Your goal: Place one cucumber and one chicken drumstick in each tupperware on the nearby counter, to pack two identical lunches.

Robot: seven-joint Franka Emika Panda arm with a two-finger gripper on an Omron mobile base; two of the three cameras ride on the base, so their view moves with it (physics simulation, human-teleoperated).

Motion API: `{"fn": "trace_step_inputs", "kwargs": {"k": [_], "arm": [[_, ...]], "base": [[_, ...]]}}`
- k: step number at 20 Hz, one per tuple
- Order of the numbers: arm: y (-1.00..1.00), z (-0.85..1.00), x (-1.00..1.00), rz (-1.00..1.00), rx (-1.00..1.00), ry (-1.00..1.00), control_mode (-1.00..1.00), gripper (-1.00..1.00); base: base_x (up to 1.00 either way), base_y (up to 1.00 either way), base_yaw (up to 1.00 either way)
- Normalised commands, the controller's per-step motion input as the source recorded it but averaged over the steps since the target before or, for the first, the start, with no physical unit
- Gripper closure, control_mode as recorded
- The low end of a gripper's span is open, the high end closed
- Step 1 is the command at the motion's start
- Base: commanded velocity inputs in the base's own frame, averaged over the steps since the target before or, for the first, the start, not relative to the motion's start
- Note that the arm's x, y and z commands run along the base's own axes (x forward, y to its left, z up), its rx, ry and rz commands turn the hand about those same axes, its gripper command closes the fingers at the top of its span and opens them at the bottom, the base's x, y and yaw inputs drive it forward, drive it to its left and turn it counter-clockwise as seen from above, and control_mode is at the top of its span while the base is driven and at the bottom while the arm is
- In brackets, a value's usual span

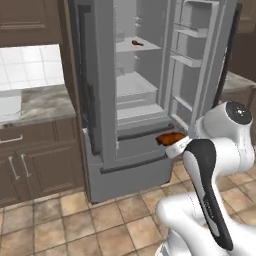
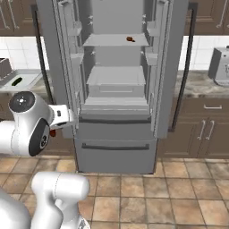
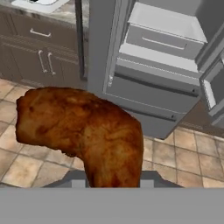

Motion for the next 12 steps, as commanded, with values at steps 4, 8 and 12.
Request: {"fn": "trace_step_inputs", "kwargs": {"k": [4, 8, 12], "arm": [[0.00, 0.00, 0.00, 0.00, 0.00, 0.00, 1.00, 1.00], [0.00, 0.00, 0.00, 0.00, 0.00, 0.00, 1.00, 1.00], [0.00, 0.00, 0.00, 0.00, 0.00, 0.00, 1.00, 1.00]], "base": [[-0.52, 1.00, -0.09], [-0.13, 1.00, -0.07], [0.10, 1.00, -0.02]]}}
